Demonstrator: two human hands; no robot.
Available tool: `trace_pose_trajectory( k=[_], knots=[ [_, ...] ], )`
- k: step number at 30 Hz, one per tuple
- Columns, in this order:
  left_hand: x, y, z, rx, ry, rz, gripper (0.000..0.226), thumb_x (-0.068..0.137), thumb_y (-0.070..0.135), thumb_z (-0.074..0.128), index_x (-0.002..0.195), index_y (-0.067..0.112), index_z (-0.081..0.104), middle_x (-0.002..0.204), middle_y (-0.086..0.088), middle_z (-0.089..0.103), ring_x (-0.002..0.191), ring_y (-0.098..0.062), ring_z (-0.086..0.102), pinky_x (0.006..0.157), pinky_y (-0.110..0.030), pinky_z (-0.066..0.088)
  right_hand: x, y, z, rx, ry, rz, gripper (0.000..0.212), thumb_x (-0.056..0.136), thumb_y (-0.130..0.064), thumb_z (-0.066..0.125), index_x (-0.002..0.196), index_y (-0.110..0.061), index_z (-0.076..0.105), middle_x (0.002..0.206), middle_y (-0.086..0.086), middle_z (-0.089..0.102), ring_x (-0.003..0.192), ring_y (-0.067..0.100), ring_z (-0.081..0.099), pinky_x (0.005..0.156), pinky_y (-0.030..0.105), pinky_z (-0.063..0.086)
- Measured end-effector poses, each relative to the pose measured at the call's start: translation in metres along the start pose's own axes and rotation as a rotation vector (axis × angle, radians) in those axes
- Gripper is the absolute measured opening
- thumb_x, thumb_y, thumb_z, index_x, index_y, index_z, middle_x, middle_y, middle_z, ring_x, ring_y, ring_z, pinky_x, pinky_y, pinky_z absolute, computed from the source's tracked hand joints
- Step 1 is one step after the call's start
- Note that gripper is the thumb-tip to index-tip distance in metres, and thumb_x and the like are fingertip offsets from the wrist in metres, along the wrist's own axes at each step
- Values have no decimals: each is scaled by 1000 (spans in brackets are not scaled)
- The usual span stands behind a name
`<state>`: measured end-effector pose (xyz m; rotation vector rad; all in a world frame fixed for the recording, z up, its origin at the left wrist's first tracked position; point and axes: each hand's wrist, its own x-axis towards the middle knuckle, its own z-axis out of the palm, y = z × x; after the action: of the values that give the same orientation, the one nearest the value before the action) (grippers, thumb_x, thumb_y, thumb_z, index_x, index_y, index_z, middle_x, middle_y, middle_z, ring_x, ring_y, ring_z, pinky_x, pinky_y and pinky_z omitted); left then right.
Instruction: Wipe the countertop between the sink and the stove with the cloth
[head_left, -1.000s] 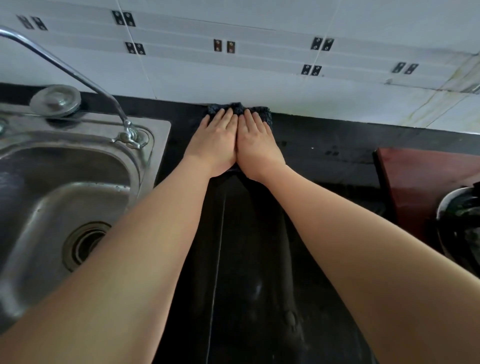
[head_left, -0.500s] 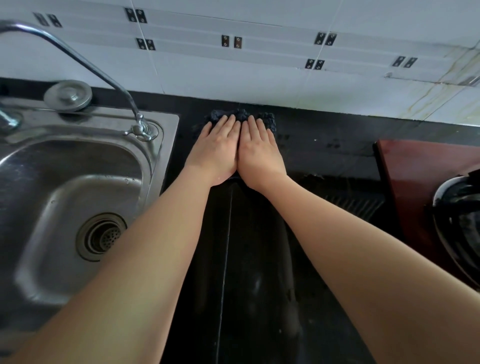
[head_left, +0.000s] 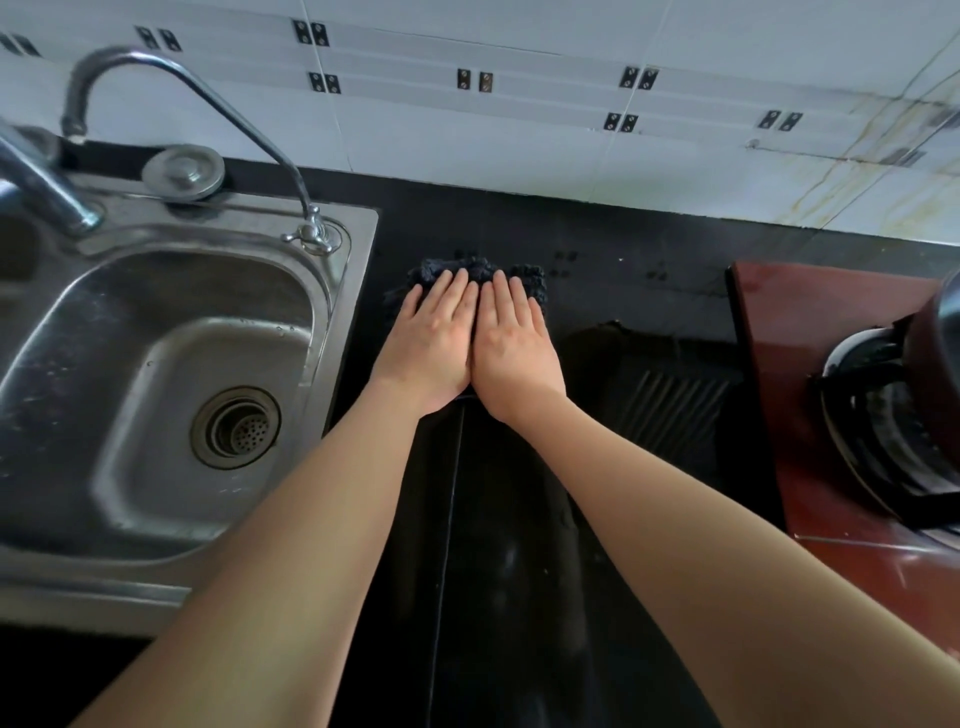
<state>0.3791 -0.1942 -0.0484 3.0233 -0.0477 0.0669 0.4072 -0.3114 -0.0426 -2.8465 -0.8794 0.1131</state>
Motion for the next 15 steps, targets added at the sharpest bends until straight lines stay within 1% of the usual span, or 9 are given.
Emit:
trace_pose_trajectory(
  k=[5,10,15],
  knots=[
    [-26,12,1,-19,27,-41,57,94,19,40,146,5,21,155,-14,20,144,-25,11,117,-44,11,-25,-6,2,-16,6,-16,62,98,-21,37,149,-4,5,158,17,2,145,29,-4,117,40,1],
    [-52,21,3,-28,37,-53,55,94,18,40,145,5,23,154,-14,23,144,-26,14,117,-45,14,-53,-14,4,-22,2,-15,63,98,-21,40,149,-4,7,158,17,4,145,30,-3,117,41,2],
    [-85,32,1,-47,20,-51,54,94,18,41,144,4,25,153,-15,25,143,-26,15,116,-46,15,-85,-23,6,-38,-12,-17,63,98,-22,40,148,-4,7,158,17,5,145,30,-2,118,43,4]
  ],
)
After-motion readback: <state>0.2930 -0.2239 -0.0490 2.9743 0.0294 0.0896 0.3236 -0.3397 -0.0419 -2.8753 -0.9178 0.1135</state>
